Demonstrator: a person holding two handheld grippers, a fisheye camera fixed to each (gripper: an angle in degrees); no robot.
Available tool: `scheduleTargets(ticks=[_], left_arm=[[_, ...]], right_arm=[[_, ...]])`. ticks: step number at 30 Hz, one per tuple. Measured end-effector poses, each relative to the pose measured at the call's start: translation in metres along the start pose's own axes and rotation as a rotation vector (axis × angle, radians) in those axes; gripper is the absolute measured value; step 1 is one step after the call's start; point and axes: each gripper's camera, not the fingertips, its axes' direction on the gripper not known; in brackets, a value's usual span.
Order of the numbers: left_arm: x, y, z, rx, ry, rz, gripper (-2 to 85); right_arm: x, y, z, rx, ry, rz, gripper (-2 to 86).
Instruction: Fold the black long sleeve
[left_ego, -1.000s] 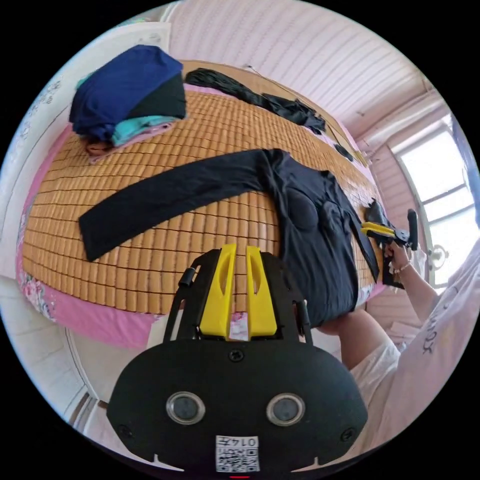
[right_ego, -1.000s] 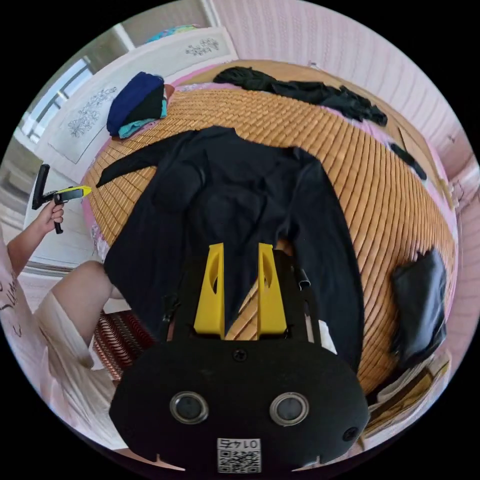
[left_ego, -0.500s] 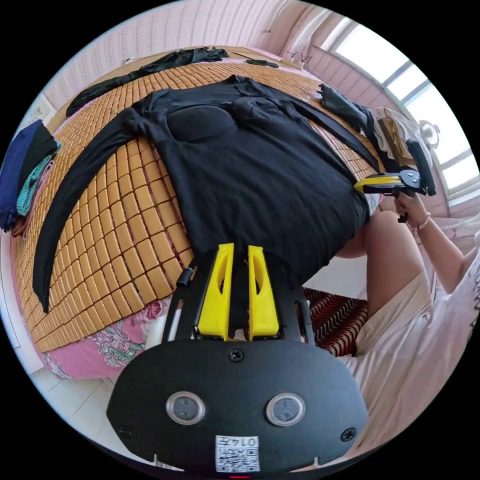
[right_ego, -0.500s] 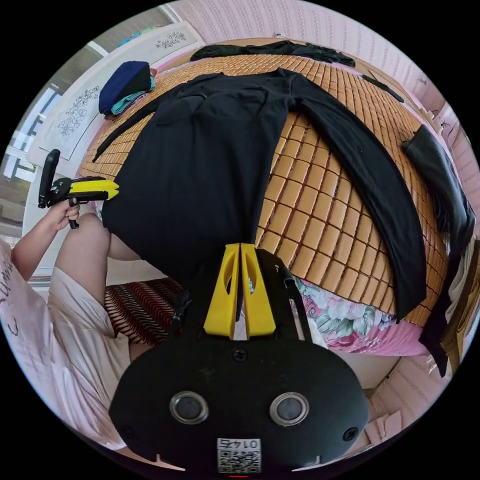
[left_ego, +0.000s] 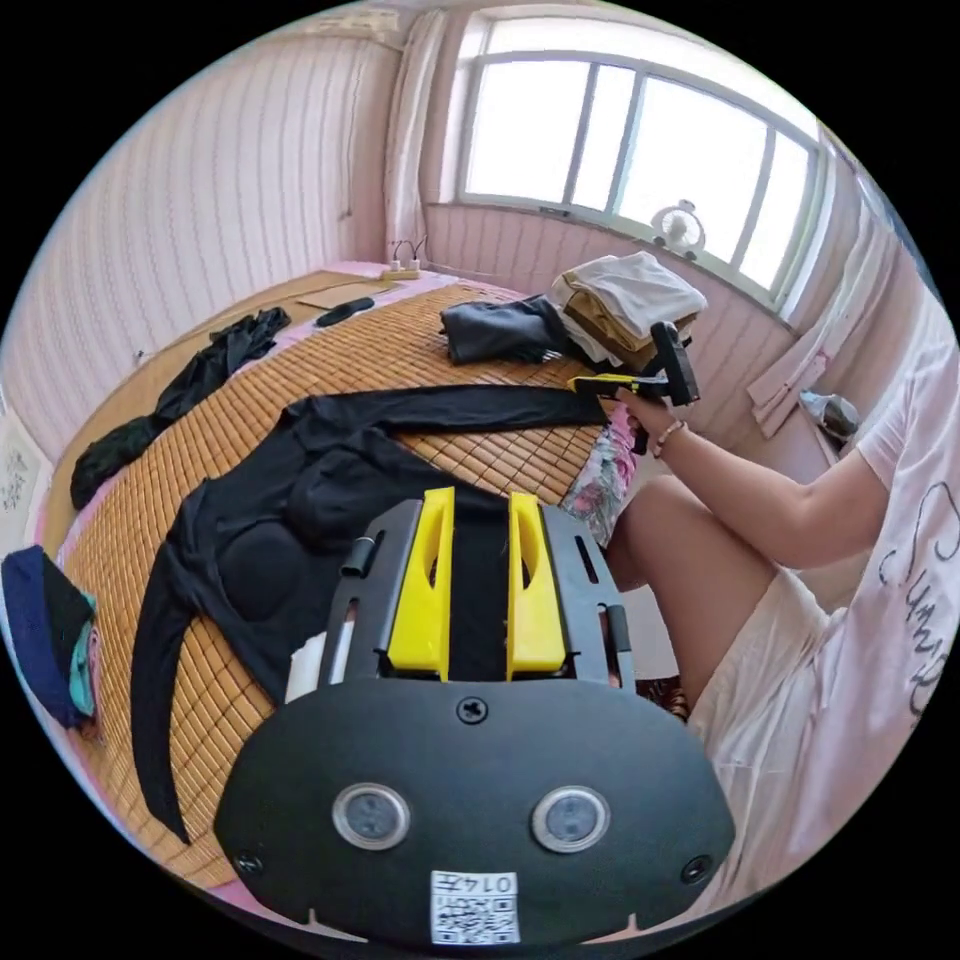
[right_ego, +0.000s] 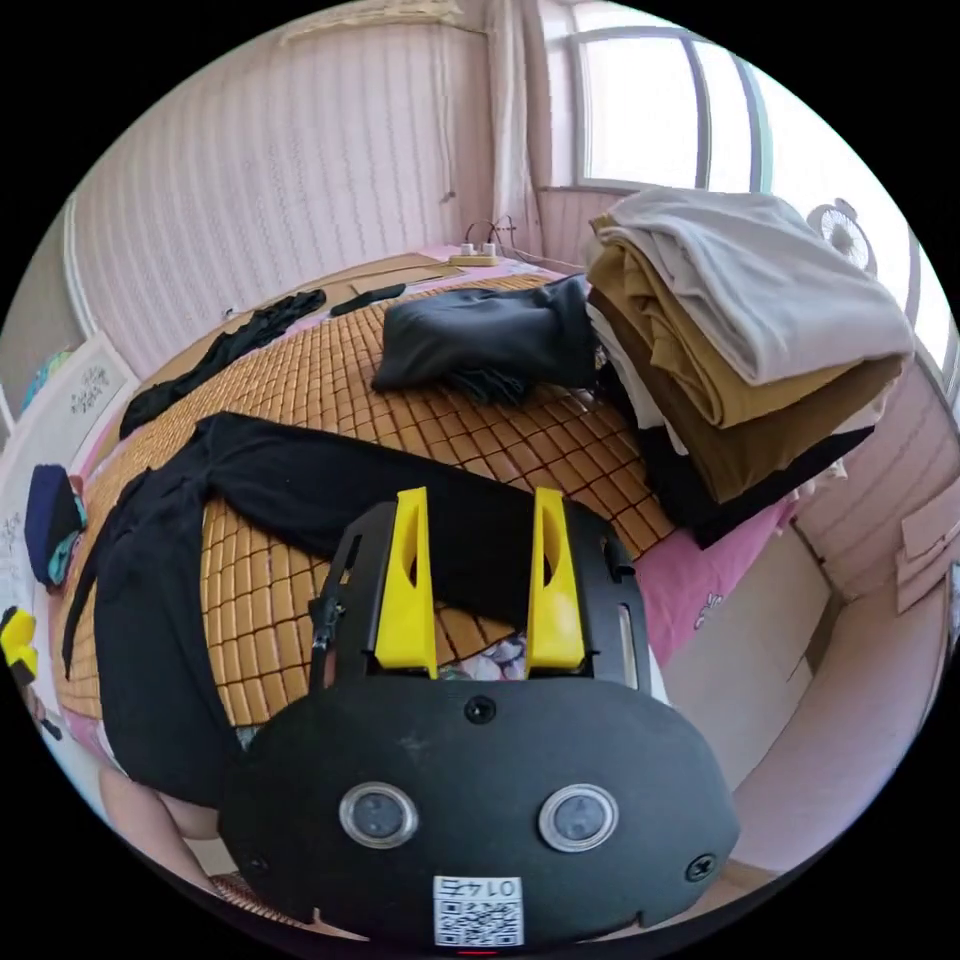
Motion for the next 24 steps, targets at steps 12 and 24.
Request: scheduleTargets(ticks=[12,24], left_arm=[[0.067,-0.215,0.219,-0.09,0.105,0.169,8.5],[0.097,-0.28,0.344,-0.362,0.078,0.221,10.2]], right_arm=[[0.081,-0.059,-0.016,-0.116,-0.164,0.087,14.9],[0.101,-0.078,-0.057,-0.167,-0.106,0.014,9.3]])
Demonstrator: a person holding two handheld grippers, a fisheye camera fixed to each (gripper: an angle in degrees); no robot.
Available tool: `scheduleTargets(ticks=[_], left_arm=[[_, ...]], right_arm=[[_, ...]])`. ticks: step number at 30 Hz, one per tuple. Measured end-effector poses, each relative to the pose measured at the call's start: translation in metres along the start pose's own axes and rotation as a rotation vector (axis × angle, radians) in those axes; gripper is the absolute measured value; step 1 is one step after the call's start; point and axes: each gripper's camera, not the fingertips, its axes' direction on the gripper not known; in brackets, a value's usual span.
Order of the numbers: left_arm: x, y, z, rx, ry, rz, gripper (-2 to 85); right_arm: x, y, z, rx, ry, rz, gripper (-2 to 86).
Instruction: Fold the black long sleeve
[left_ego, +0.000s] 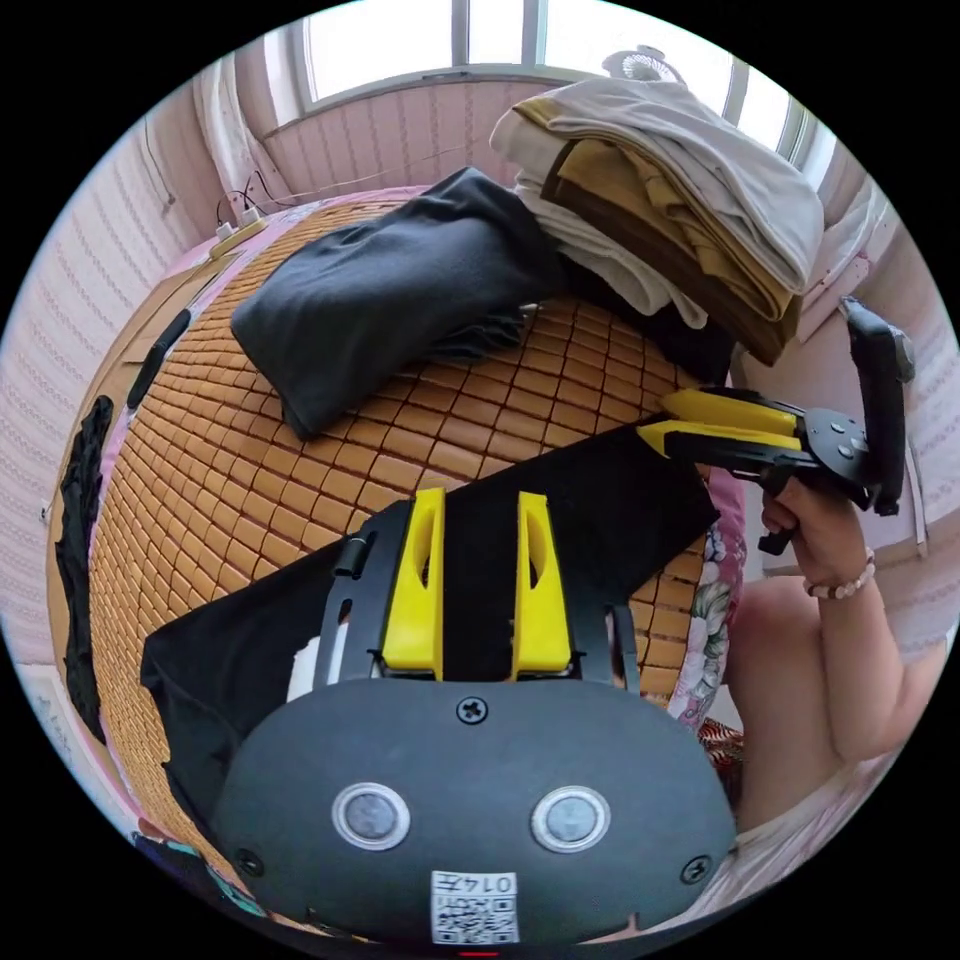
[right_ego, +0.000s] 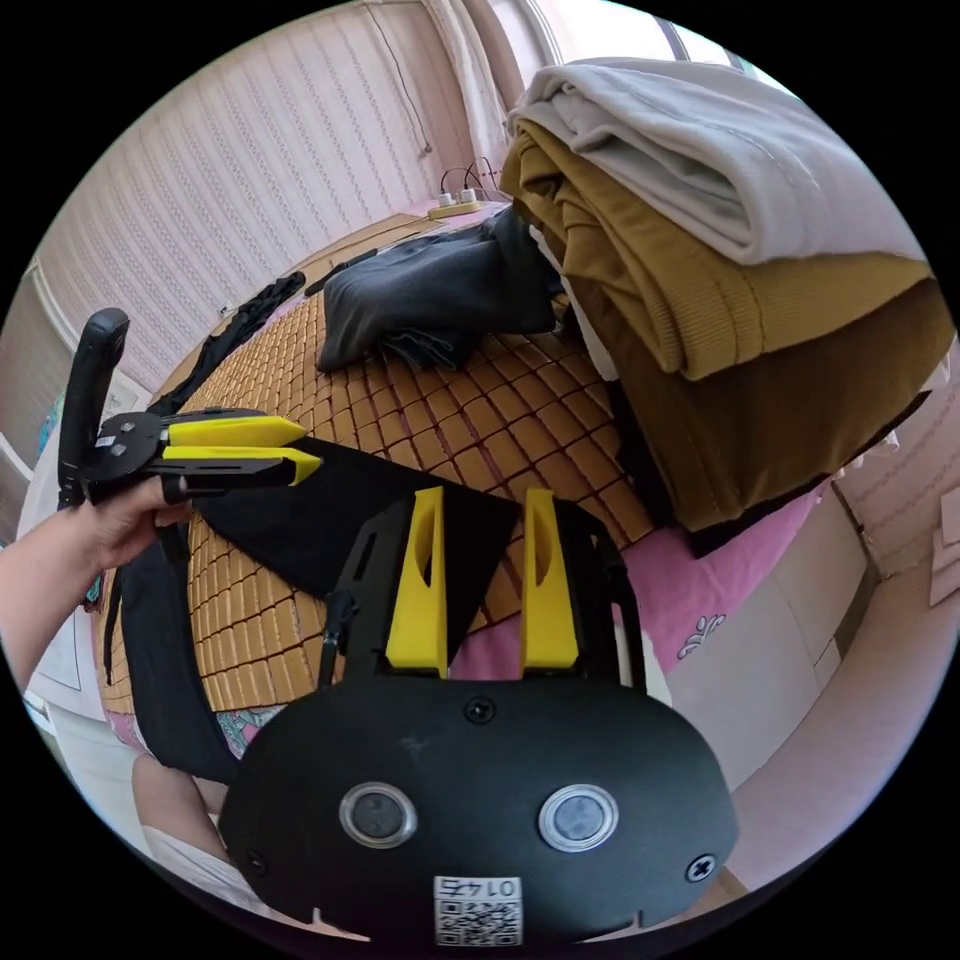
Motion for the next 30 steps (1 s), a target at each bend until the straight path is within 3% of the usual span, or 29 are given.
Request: scheduleTargets(ticks=[5,11,16,22,26,30], left_arm=[[-0.004,-0.007,0.009,0.018,0.104,-0.07,0.7],[-0.012,0.001,0.002,0.045,0.112,-0.123,-0.8],[-0.021,0.02,-0.023,0.122,0.096,-0.131,-0.9],[-0.044,0.068,-0.09,0.26,0.037,-0.156,-0.8],[-0.064,0.159,-0.178,0.488,-0.055,-0.297,-0.8],[-0.063,0.27,-0.219,0.545,-0.165,-0.46,-0.9]], right_arm=[[0.007,0.002,-0.018,0.004,0.061,-0.032,3.3],[0.041,0.008,-0.039,0.005,-0.267,0.003,0.3],[0.055,0.023,-0.066,0.089,-0.397,-0.011,0.0],[0.065,0.045,-0.126,0.336,-0.689,-0.105,-0.1],[0.014,0.058,-0.211,0.496,-0.97,-0.293,-0.1],[-0.105,0.104,-0.248,0.421,-1.117,-0.667,-0.1]])
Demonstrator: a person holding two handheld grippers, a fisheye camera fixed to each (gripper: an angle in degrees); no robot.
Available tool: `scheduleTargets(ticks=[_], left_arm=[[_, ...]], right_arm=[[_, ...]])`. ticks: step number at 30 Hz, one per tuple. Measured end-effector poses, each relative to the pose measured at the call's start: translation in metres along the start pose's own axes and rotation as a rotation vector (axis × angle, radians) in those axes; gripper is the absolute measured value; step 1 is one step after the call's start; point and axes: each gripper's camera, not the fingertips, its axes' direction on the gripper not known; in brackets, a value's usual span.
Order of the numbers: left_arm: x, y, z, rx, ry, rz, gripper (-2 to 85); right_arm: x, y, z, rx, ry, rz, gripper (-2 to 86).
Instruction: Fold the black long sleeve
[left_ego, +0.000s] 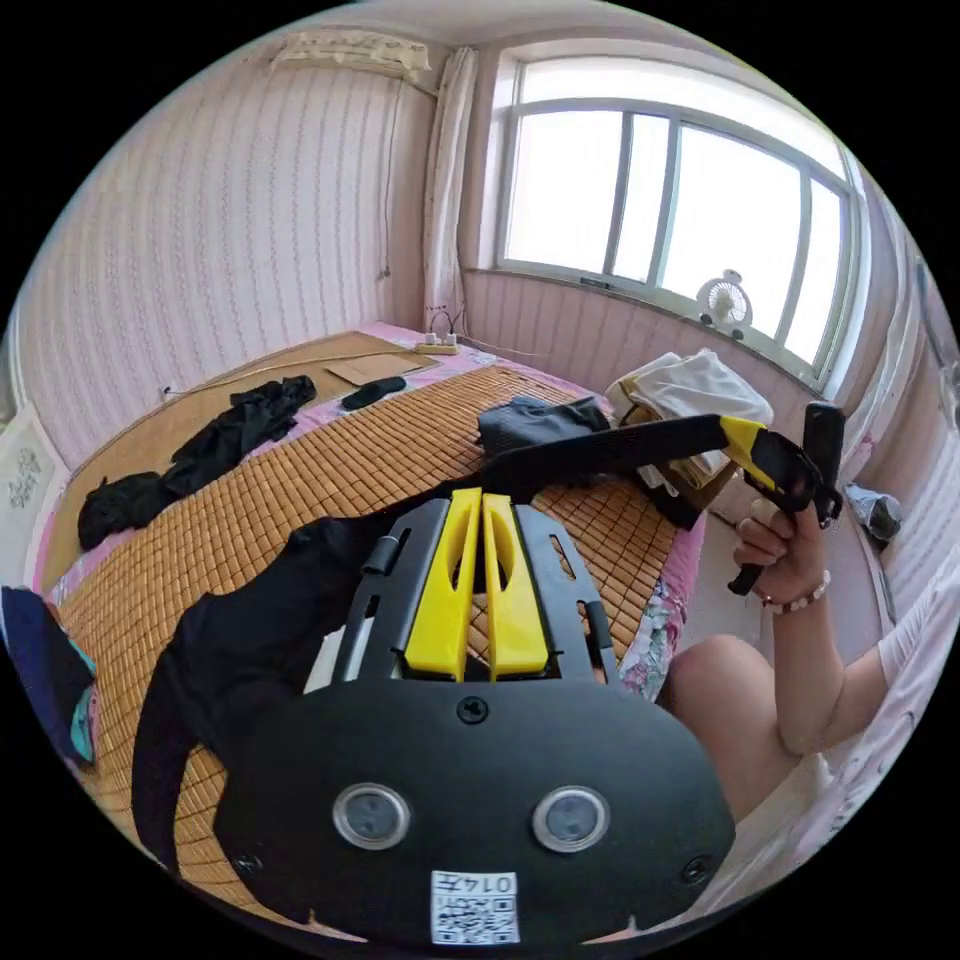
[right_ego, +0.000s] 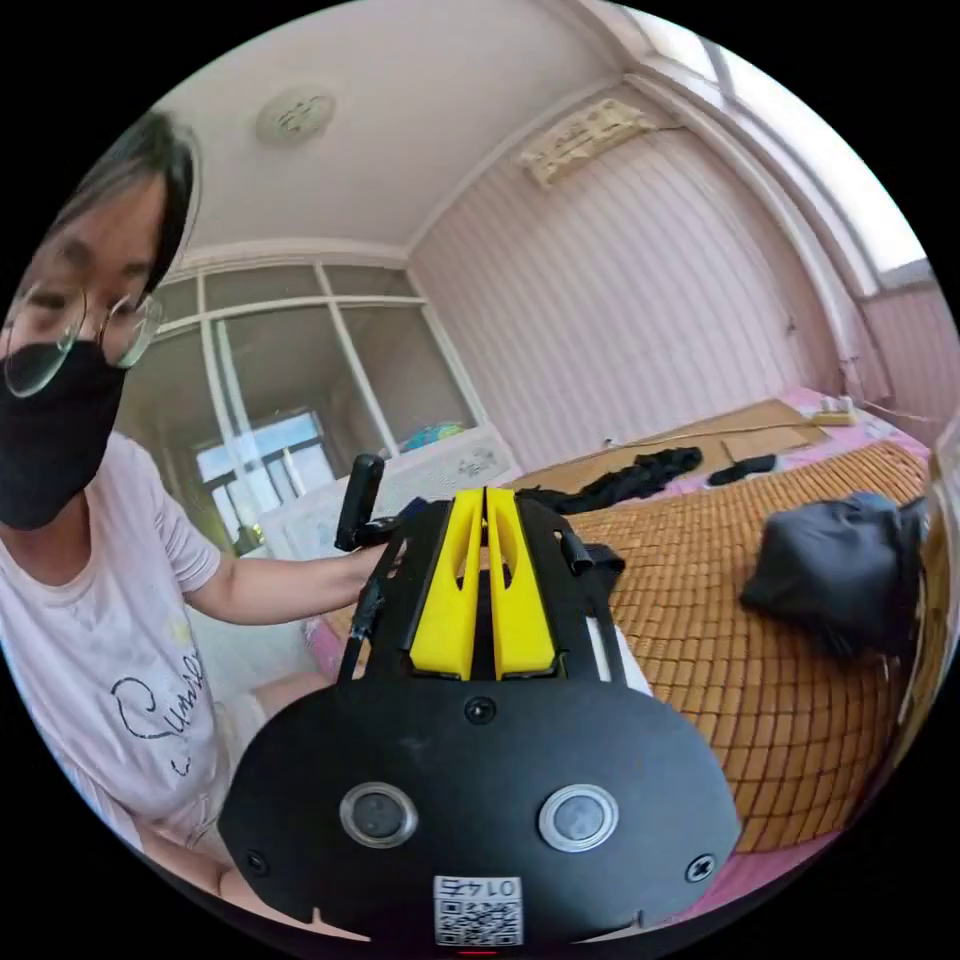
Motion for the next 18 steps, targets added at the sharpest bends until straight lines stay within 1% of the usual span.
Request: scheduleTargets(ticks=[1,3,5,6,9,16,18], left_arm=[[-0.018,0.03,-0.02,-0.001,-0.038,-0.062,-0.9],[-0.042,0.075,-0.037,-0.04,-0.075,-0.165,-0.9],[-0.069,0.125,-0.045,-0.087,-0.111,-0.287,-0.9],[-0.074,0.134,-0.046,-0.086,-0.111,-0.308,-0.9],[-0.094,0.168,-0.047,-0.078,-0.126,-0.373,-0.9],[-0.149,0.229,-0.054,-0.066,-0.04,-0.545,-0.9],[-0.164,0.246,-0.062,-0.088,-0.078,-0.582,-0.9]], right_arm=[[-0.009,0.003,0.016,-0.035,-0.05,-0.021,-0.1],[-0.035,0.024,0.08,-0.232,-0.168,-0.053,-0.1],[-0.054,0.046,0.113,-0.334,-0.17,-0.084,-0.1],[-0.064,0.06,0.13,-0.384,-0.168,-0.099,-0.1],[-0.081,0.085,0.164,-0.485,-0.211,-0.118,-0.1],[-0.124,0.151,0.236,-0.66,-0.331,-0.164,0.2],[-0.151,0.185,0.276,-0.776,-0.397,-0.209,0.6]])
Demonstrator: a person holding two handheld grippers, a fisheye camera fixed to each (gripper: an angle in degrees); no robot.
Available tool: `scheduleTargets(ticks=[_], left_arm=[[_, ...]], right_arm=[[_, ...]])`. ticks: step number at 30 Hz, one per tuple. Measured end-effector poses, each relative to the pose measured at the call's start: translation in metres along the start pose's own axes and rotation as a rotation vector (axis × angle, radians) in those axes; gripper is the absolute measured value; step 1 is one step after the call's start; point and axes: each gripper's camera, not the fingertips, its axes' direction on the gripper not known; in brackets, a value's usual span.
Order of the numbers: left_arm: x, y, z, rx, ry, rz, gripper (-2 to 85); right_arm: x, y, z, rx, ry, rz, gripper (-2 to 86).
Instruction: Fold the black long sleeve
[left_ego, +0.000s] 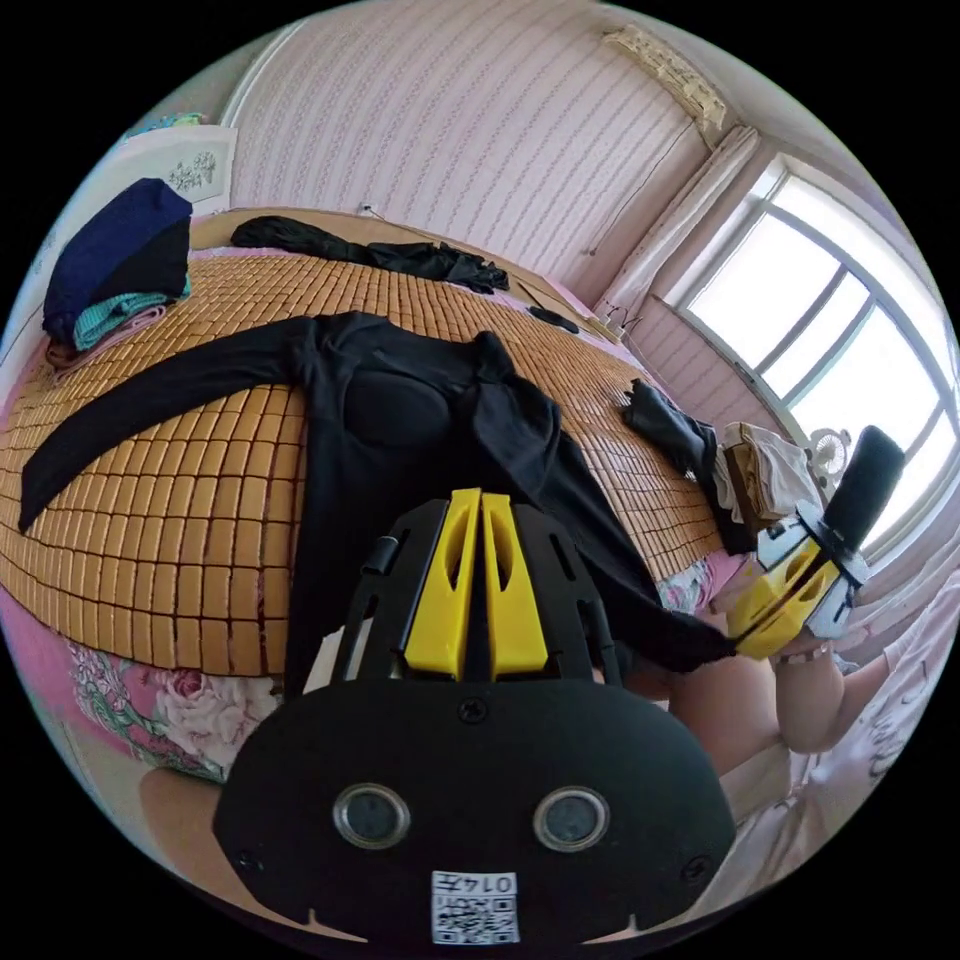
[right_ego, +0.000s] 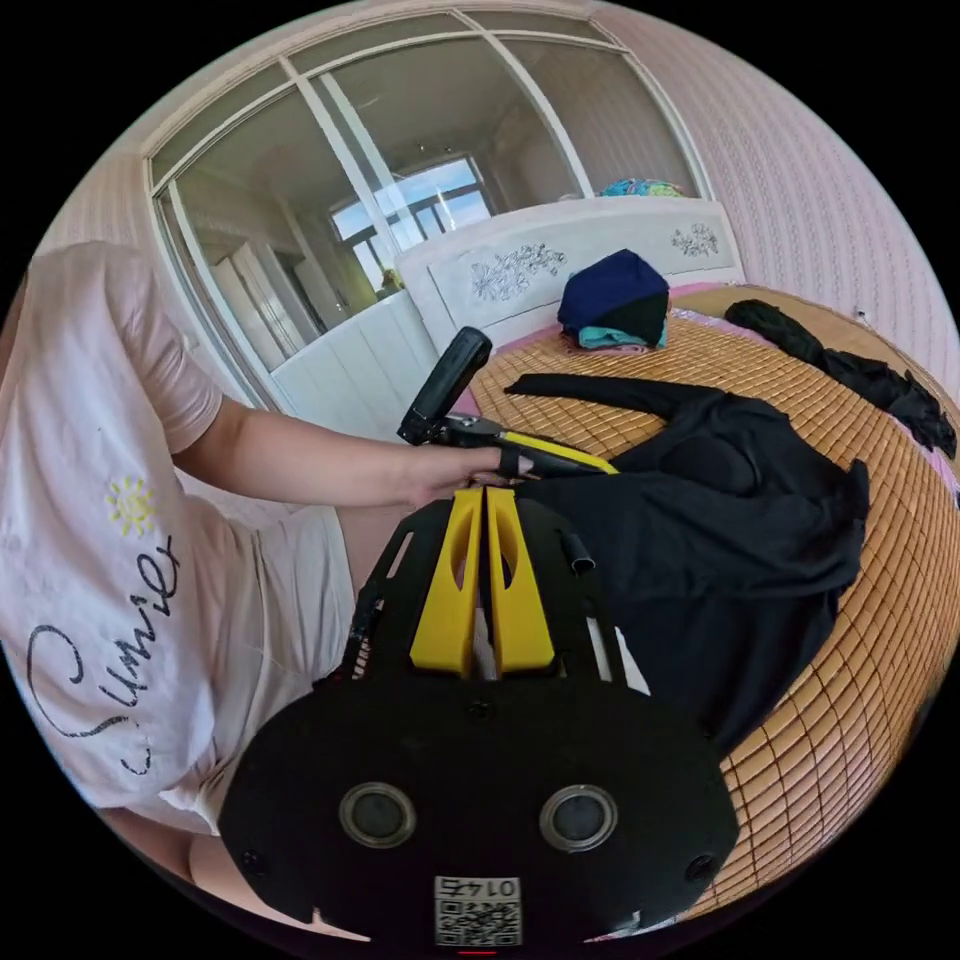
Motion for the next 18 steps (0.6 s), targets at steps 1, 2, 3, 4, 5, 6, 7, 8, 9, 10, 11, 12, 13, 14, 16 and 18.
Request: scheduleTargets(ticks=[1,2,3,4,5,6,7,8,9,10,11,12,13,14,16,18], left_arm=[[-0.016,0.003,-0.003,-0.024,-0.034,-0.03,-0.9],[-0.032,0.006,-0.007,-0.048,-0.044,-0.061,-0.9],[-0.04,0.008,-0.009,-0.058,-0.047,-0.076,-0.9],[-0.052,0.01,-0.014,-0.072,-0.06,-0.101,-1.0],[-0.061,0.013,-0.019,-0.075,-0.067,-0.107,-1.0],[-0.064,0.014,-0.022,-0.074,-0.068,-0.104,-1.0],[-0.069,0.016,-0.027,-0.077,-0.07,-0.1,-1.0],[-0.072,0.019,-0.03,-0.086,-0.073,-0.095,-1.0],[-0.073,0.02,-0.031,-0.09,-0.073,-0.091,-1.0],[-0.074,0.021,-0.032,-0.097,-0.068,-0.08,-1.0],[-0.074,0.021,-0.031,-0.1,-0.055,-0.063,-1.0],[-0.073,0.019,-0.03,-0.101,-0.046,-0.051,-1.0],[-0.072,0.014,-0.027,-0.1,-0.032,-0.025,-1.0],[-0.069,0.006,-0.022,-0.09,-0.023,0.009,-0.9],[-0.067,-0.015,-0.011,-0.076,0.004,0.061,-0.9],[-0.067,-0.046,0.003,-0.062,0.074,0.084,-0.6]], right_arm=[[-0.002,-0.002,0.016,-0.04,-0.013,-0.014,0.8],[-0.008,-0.004,0.048,-0.122,-0.034,-0.056,1.3],[-0.011,-0.002,0.076,-0.19,-0.051,-0.091,1.9],[-0.012,0.0,0.087,-0.218,-0.056,-0.1,2.8],[-0.013,0.004,0.105,-0.255,-0.064,-0.107,4.4],[-0.011,0.01,0.114,-0.261,-0.072,-0.109,6.5],[-0.009,0.014,0.116,-0.256,-0.073,-0.105,7.6],[-0.002,0.021,0.117,-0.237,-0.074,-0.087,8.2],[0.008,0.03,0.116,-0.226,-0.078,-0.056,8.6],[0.015,0.034,0.116,-0.226,-0.078,-0.037,8.6],[0.03,0.043,0.115,-0.233,-0.054,0.004,8.6],[0.048,0.053,0.111,-0.24,0.005,0.038,8.5],[0.059,0.057,0.109,-0.244,0.047,0.055,8.5],[0.082,0.064,0.101,-0.249,0.154,0.093,8.6],[0.124,0.068,0.082,-0.236,0.309,0.155,9.0],[0.187,0.069,0.05,-0.168,0.474,0.256,9.4]])
